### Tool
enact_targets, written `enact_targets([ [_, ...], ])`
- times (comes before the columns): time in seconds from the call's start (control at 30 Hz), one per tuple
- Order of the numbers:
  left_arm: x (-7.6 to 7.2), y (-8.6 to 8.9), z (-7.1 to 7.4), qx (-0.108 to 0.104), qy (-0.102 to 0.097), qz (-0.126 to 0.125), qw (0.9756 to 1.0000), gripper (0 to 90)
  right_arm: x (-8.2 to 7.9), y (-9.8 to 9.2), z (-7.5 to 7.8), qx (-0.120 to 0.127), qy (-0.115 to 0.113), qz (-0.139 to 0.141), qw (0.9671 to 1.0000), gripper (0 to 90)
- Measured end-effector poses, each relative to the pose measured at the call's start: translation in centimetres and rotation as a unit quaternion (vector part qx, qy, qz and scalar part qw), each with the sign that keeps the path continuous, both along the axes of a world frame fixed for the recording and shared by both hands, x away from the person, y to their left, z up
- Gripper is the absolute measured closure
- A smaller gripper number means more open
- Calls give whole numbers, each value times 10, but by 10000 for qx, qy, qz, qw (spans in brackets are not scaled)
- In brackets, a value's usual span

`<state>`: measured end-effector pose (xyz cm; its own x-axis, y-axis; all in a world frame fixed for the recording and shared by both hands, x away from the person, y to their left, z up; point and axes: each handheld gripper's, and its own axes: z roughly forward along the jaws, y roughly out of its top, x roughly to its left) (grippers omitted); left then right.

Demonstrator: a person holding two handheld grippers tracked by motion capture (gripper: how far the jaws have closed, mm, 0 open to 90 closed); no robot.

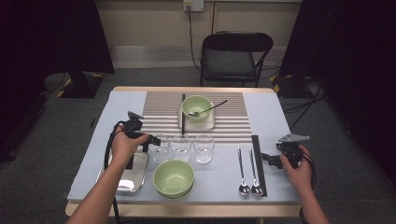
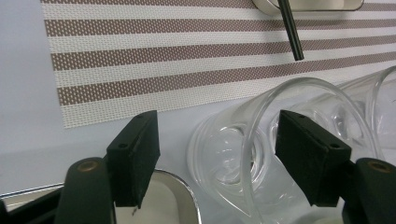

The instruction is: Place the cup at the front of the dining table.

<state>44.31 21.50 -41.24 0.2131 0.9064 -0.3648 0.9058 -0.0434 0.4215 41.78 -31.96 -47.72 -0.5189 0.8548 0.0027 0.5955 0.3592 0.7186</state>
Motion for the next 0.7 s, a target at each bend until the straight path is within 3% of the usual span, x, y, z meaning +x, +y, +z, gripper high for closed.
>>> enact_targets([
  [0.7, 0, -1, -4, 66, 69, -9, 10000, 330, 0, 0, 0, 0, -1, 0, 10000, 154],
])
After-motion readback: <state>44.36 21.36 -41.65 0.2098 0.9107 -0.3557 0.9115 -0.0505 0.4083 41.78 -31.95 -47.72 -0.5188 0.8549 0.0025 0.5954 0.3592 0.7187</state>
